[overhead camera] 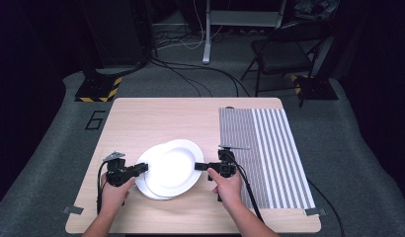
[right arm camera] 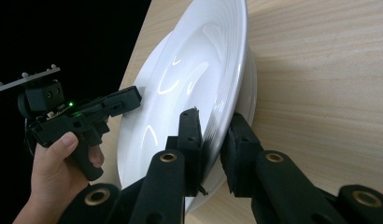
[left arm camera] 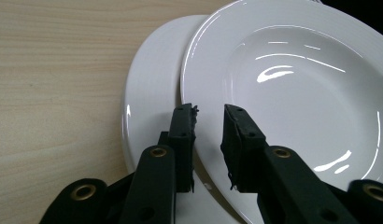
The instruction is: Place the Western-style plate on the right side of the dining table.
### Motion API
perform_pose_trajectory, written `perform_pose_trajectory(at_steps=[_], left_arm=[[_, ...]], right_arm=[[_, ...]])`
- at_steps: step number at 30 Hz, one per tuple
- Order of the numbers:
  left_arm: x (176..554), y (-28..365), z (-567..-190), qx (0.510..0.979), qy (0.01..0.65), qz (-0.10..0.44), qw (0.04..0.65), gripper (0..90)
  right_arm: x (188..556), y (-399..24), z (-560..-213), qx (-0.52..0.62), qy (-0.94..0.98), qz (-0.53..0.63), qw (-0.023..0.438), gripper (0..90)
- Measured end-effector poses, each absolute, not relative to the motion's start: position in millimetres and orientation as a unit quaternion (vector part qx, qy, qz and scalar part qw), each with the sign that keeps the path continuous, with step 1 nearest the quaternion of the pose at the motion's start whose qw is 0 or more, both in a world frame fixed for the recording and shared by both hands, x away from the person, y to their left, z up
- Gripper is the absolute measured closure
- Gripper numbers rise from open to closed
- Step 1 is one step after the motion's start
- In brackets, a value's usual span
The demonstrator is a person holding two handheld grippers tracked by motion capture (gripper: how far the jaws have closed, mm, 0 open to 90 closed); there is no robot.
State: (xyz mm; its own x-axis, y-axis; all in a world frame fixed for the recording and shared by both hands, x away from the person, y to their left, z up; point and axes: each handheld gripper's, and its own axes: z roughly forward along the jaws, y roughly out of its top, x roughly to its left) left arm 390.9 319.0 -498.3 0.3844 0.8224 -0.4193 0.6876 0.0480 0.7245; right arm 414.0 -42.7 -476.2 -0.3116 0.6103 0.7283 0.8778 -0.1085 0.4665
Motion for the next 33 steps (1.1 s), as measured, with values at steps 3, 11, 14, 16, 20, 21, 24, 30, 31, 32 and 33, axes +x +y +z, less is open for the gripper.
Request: perform_pose_trajectory(at_steps=[3, 11, 14, 16, 20, 21, 24, 30, 31, 32, 33], left_arm=[[390.8, 317.8, -498.1, 0.690, 0.544, 0.074, 0.472, 67.8], [390.3, 316.6, -497.7, 0.689, 0.540, 0.078, 0.477, 61.4], [389.9, 316.6, -497.8, 0.689, 0.540, 0.077, 0.478, 60.9], [389.9, 316.5, -498.0, 0.689, 0.539, 0.080, 0.478, 60.7], [389.6, 315.9, -498.0, 0.687, 0.540, 0.078, 0.480, 58.2], [389.7, 316.0, -497.9, 0.687, 0.539, 0.079, 0.481, 58.2], [389.7, 316.8, -497.8, 0.688, 0.538, 0.079, 0.481, 56.3], [389.2, 315.3, -497.5, 0.691, 0.534, 0.084, 0.480, 53.8], [389.2, 315.3, -497.5, 0.691, 0.534, 0.084, 0.480, 53.5], [389.0, 315.0, -497.5, 0.690, 0.535, 0.083, 0.480, 53.5], [389.0, 314.9, -497.4, 0.689, 0.535, 0.082, 0.481, 52.6]], right_arm=[[414.3, -43.7, -475.5, -0.574, -0.648, -0.480, 0.144, 79.3], [414.5, -45.3, -474.2, -0.576, -0.640, -0.486, 0.150, 81.5], [414.4, -45.6, -474.1, -0.576, -0.639, -0.487, 0.150, 81.8], [414.2, -46.4, -474.6, -0.576, -0.637, -0.490, 0.148, 82.4], [413.9, -48.7, -474.1, -0.578, -0.631, -0.495, 0.151, 83.4], [413.9, -48.7, -474.1, -0.578, -0.631, -0.495, 0.151, 83.4], [414.3, -51.7, -472.5, -0.579, -0.628, -0.499, 0.148, 83.9], [413.5, -55.7, -469.3, -0.580, -0.625, -0.502, 0.144, 84.2], [413.5, -55.7, -469.3, -0.580, -0.625, -0.502, 0.144, 84.2], [412.9, -56.5, -469.0, -0.580, -0.625, -0.503, 0.144, 84.2], [412.2, -58.8, -469.8, -0.579, -0.624, -0.505, 0.142, 84.0]])
